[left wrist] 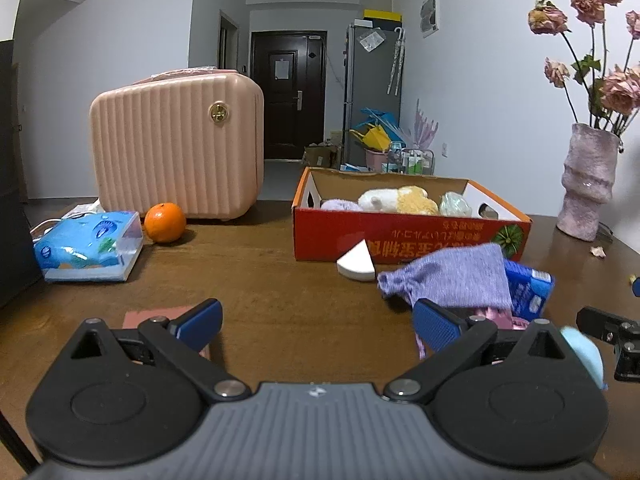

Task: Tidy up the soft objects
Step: 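Close the right gripper on the light blue fluffy pouch while the left gripper reaches the pink sponge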

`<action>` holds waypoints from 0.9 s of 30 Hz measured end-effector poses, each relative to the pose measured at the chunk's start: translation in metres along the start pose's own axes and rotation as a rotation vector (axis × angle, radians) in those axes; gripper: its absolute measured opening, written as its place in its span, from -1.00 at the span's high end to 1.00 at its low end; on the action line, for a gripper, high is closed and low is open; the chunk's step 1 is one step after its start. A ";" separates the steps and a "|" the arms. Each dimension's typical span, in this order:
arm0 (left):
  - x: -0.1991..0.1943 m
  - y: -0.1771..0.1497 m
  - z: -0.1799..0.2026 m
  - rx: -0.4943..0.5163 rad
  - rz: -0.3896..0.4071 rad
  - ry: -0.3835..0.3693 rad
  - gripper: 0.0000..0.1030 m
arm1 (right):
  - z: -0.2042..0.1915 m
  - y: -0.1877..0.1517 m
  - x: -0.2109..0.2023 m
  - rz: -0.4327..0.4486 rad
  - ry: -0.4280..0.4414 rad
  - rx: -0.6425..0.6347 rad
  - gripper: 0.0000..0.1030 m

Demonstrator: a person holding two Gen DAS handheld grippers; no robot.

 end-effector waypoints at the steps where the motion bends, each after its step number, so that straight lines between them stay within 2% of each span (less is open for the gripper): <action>1: -0.004 -0.003 0.000 0.002 -0.002 -0.003 -1.00 | 0.000 -0.002 -0.003 -0.002 0.000 0.000 -1.00; 13: -0.047 -0.024 -0.007 0.012 -0.005 -0.032 -1.00 | -0.003 -0.014 -0.030 -0.005 -0.016 0.015 -1.00; 21: -0.053 -0.028 -0.016 -0.002 -0.015 -0.035 -1.00 | -0.007 -0.015 -0.030 -0.010 -0.007 -0.004 -1.00; 27: -0.047 -0.021 -0.014 0.028 -0.006 -0.034 -1.00 | -0.021 -0.007 -0.017 -0.004 0.016 -0.063 -1.00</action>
Point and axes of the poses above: each gripper's, at about its wrist camera, not at the fingertips, and x roughly the way its jaws point, z to its right, y to its top, the point moved 10 cm from there along x, roughly the way its jaws point, and after that the axes turned 10 degrees about x, right-handed, at the moved point
